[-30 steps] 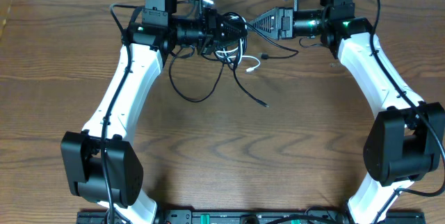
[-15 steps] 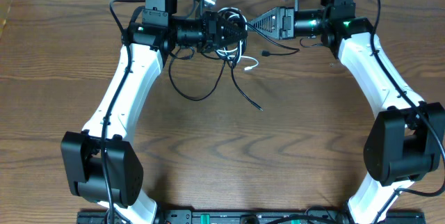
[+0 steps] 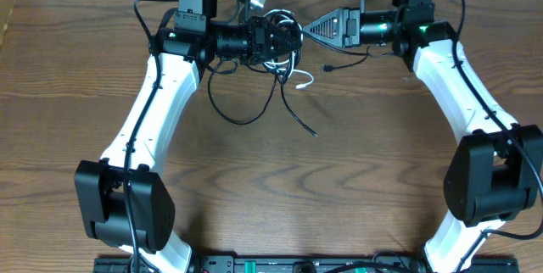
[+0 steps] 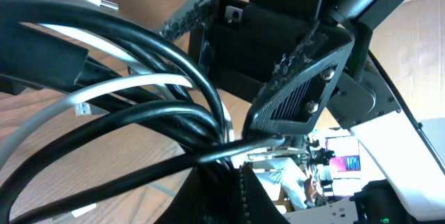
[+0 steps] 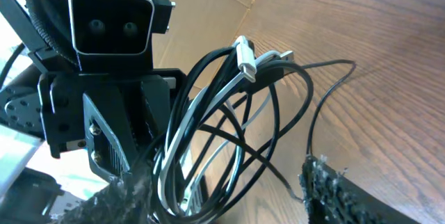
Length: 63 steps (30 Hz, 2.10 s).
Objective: Untangle cables
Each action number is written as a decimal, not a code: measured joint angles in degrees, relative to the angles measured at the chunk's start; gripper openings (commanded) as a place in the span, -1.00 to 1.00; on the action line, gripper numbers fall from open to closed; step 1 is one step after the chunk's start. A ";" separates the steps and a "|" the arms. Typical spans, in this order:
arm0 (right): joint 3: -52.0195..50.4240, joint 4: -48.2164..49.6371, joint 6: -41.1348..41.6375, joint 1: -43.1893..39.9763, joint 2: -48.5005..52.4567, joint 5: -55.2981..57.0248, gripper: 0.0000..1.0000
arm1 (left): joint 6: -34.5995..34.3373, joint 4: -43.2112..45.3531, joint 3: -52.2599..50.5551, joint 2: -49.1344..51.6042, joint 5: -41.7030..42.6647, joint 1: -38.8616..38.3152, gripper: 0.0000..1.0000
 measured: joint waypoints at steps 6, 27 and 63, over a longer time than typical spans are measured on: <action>0.11 -1.79 0.39 2.29 -0.11 4.11 -0.09 | 0.02 -0.46 -0.37 0.02 -1.29 0.33 -0.85; 1.09 -3.50 1.09 3.74 -1.53 9.75 -0.98 | -3.58 4.33 -1.49 1.01 -3.21 0.44 -0.85; 1.20 -34.25 -10.29 -14.21 -1.81 59.80 -0.97 | -28.17 33.27 -1.75 1.81 11.91 7.10 -0.85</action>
